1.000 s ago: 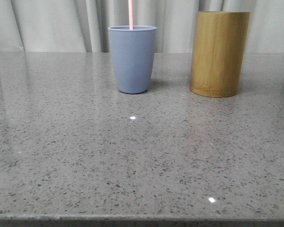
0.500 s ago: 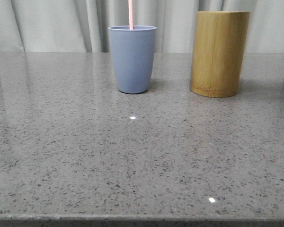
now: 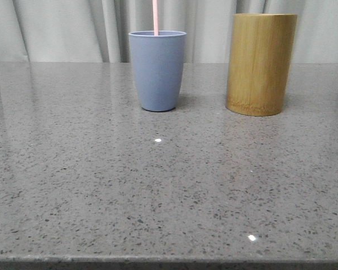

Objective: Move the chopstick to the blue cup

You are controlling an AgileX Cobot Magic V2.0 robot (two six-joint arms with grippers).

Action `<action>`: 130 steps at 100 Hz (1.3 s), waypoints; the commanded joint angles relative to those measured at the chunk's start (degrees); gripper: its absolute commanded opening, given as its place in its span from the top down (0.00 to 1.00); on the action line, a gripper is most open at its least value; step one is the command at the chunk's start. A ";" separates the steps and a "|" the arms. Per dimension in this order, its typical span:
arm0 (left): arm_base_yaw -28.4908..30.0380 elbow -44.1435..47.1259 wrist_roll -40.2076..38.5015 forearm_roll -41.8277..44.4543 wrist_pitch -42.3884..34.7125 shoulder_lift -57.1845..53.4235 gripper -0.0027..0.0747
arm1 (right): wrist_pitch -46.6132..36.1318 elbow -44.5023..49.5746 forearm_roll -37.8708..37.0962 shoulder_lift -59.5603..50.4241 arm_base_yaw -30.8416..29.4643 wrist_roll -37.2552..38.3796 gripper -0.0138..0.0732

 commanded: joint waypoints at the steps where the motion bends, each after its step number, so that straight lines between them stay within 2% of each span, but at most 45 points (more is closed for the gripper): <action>1: 0.06 -0.82 -0.49 -0.33 -4.78 -1.19 0.99 | -4.96 1.80 -0.74 -5.21 -1.08 -0.05 0.70; 13: 0.06 2.28 -0.49 -0.24 -7.45 -3.86 0.99 | -6.18 6.07 -1.23 -12.31 -1.28 -0.05 0.86; 21: 0.06 4.70 -0.49 -0.24 -9.14 -6.00 0.99 | -6.11 8.29 -1.23 -17.07 -1.28 -0.05 0.93; 70: 0.06 16.29 -0.49 -0.12 -11.78 -19.79 0.99 | -4.79 17.81 -1.23 -39.16 -1.28 -0.05 0.92; 130: 0.06 16.54 -0.49 -0.12 -11.38 -20.16 0.99 | -4.55 17.93 -1.23 -40.06 -1.28 -0.05 0.92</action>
